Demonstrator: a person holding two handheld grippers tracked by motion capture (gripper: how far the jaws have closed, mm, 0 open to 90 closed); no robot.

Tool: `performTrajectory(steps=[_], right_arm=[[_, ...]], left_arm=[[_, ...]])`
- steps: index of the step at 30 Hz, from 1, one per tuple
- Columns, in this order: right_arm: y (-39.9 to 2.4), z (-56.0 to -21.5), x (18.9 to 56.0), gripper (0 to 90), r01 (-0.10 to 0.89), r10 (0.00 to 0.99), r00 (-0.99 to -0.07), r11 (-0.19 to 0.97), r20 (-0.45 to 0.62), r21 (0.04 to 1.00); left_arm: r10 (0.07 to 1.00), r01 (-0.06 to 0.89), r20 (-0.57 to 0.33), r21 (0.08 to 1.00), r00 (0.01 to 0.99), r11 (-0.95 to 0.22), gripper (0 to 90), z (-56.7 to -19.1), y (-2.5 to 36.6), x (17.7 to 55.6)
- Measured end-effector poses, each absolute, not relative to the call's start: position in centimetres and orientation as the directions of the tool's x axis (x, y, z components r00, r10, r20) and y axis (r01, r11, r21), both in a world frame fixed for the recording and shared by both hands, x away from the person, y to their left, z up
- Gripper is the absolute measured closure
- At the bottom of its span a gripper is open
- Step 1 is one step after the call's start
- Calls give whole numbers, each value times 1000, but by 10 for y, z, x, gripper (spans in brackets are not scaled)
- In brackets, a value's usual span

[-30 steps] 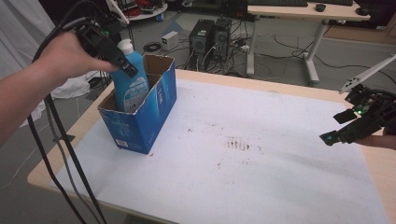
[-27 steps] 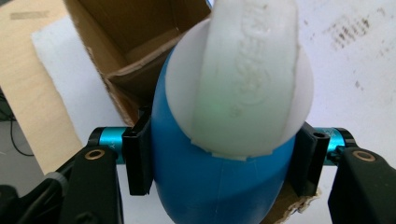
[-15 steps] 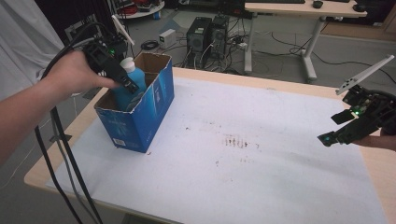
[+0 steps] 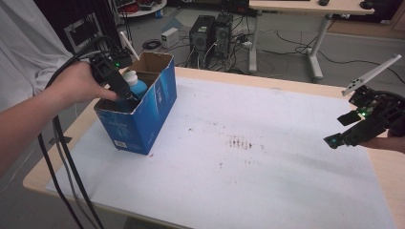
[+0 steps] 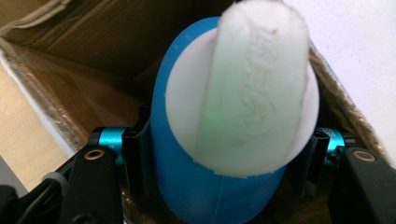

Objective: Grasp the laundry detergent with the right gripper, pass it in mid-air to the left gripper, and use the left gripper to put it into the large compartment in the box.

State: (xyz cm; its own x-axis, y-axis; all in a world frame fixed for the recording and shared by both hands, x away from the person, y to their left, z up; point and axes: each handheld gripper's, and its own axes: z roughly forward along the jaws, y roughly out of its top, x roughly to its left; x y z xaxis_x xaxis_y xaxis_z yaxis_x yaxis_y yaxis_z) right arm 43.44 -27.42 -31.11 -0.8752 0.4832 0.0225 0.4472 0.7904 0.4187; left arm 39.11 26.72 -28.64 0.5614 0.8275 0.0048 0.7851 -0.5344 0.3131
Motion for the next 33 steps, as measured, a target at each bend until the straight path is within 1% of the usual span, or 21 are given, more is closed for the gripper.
performTrajectory(steps=[33], right_arm=[[-275, -313, 433, 130, 447, 482, -876, 793, 21, 414]], left_arm=[[812, 780, 3, 277, 583, -561, 373, -290, 266, 395]])
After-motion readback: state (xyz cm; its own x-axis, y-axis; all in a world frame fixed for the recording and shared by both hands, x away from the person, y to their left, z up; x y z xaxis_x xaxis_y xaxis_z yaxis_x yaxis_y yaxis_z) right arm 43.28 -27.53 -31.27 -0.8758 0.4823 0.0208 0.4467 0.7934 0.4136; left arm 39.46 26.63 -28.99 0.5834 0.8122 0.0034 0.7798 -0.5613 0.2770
